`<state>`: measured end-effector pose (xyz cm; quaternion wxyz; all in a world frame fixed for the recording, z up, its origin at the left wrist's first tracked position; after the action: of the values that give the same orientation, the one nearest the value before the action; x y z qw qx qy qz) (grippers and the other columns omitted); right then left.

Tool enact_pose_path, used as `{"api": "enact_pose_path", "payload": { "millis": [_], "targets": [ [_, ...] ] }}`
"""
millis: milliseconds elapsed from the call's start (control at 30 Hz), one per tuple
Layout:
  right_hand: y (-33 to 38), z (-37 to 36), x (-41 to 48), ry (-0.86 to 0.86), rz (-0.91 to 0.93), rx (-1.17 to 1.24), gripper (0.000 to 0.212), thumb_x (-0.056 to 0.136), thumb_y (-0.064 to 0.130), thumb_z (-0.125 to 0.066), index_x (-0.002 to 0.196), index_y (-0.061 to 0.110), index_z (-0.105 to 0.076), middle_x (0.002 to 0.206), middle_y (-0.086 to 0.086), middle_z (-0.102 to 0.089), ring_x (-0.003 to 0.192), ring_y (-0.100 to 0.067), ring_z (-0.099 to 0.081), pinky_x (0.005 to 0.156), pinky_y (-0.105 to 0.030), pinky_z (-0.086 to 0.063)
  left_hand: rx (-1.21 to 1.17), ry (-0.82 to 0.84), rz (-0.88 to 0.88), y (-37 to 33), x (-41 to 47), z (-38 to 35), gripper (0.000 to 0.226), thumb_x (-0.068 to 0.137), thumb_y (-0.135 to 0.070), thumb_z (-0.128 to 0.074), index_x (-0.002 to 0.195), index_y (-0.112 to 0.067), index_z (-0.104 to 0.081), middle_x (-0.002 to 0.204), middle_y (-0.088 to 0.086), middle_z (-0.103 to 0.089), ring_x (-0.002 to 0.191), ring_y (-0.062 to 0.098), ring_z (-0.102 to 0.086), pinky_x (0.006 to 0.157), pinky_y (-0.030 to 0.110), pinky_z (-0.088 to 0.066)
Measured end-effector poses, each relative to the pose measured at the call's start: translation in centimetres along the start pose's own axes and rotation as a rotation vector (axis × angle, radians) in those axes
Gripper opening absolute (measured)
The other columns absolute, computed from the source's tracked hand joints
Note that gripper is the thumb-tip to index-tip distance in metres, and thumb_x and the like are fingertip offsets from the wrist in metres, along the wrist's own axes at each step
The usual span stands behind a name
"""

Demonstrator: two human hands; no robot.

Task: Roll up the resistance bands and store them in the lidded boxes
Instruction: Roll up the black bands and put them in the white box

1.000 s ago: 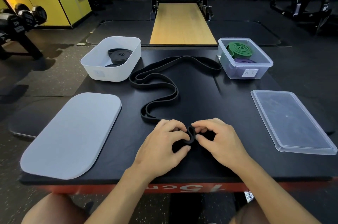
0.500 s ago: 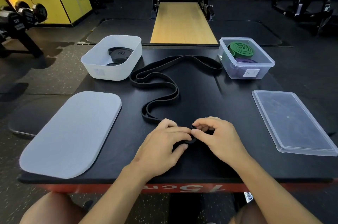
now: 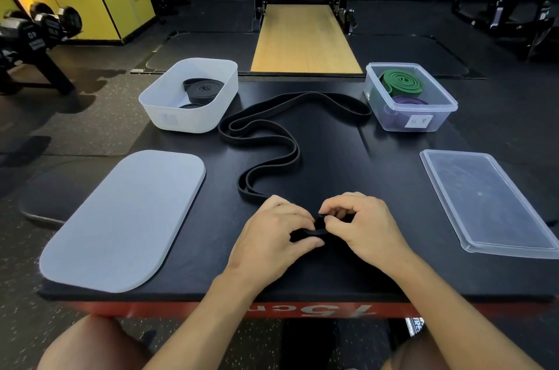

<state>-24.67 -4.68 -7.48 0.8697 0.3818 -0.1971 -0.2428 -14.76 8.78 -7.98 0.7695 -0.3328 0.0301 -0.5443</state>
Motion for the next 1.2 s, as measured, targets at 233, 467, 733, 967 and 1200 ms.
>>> {"api": "enact_pose_path", "payload": {
  "millis": [233,467,733,967,1200],
  "targets": [
    [0.4,-0.9,0.8,0.121,0.034,-0.059,0.026,0.078,0.016,-0.073,0.070,0.041,-0.071,0.082,0.019,-0.066,0.084,-0.009,-0.059,0.073,-0.019,-0.046,0.079,-0.021,0.060,0.0,0.0,0.3,0.019,0.094,-0.045,-0.072,0.106,-0.031,-0.075,0.105,-0.023,-0.060,0.107,-0.001,-0.036,0.089,0.025,-0.049],
    [0.2,-0.8,0.9,0.295,0.061,-0.051,0.021,0.091,0.017,-0.073,0.082,0.036,-0.073,0.086,0.012,-0.069,0.091,-0.010,-0.057,0.083,-0.026,-0.047,0.142,0.008,0.031,-0.5,0.3,0.2,0.025,0.099,-0.044,-0.065,0.122,-0.039,-0.073,0.100,-0.022,-0.050,0.103,0.002,-0.032,0.079,0.019,-0.041],
    [0.1,-0.9,0.6,0.397,0.106,-0.106,0.030,0.079,0.027,-0.086,0.095,0.044,-0.067,0.103,0.026,-0.062,0.101,-0.008,-0.053,0.090,-0.023,-0.044,0.154,-0.001,-0.008,-0.5,0.3,0.1,0.022,0.101,-0.037,-0.066,0.121,-0.035,-0.073,0.107,-0.022,-0.050,0.109,0.007,-0.034,0.091,0.017,-0.034],
    [0.0,-1.3,1.0,0.371,0.147,-0.120,0.024,0.075,0.026,-0.087,0.083,0.037,-0.067,0.089,0.015,-0.065,0.092,-0.011,-0.054,0.084,-0.024,-0.039,0.101,0.049,0.032,-0.3,0.2,-0.1,0.017,0.101,-0.035,-0.065,0.117,-0.033,-0.072,0.128,-0.025,-0.040,0.126,0.001,-0.033,0.095,0.023,-0.046],
    [0.5,-0.8,0.5,0.329,0.175,-0.046,0.033,0.075,0.022,-0.091,0.085,0.045,-0.069,0.090,0.019,-0.067,0.094,-0.015,-0.059,0.087,-0.025,-0.045,-0.245,-0.036,0.228,1.4,0.1,0.7,0.036,0.084,-0.025,-0.085,0.099,-0.040,-0.056,0.103,-0.020,-0.057,0.103,0.004,-0.061,0.092,0.032,-0.054]
  ]
}}
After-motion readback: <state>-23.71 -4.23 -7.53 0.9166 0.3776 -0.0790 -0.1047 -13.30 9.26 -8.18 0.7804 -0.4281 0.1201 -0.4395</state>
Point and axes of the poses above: each hand's wrist, its own x-axis towards the middle knuckle, its own z-axis out of the back of the hand, y = z × x, the point moved 8 cm from there along x, towards the middle knuckle
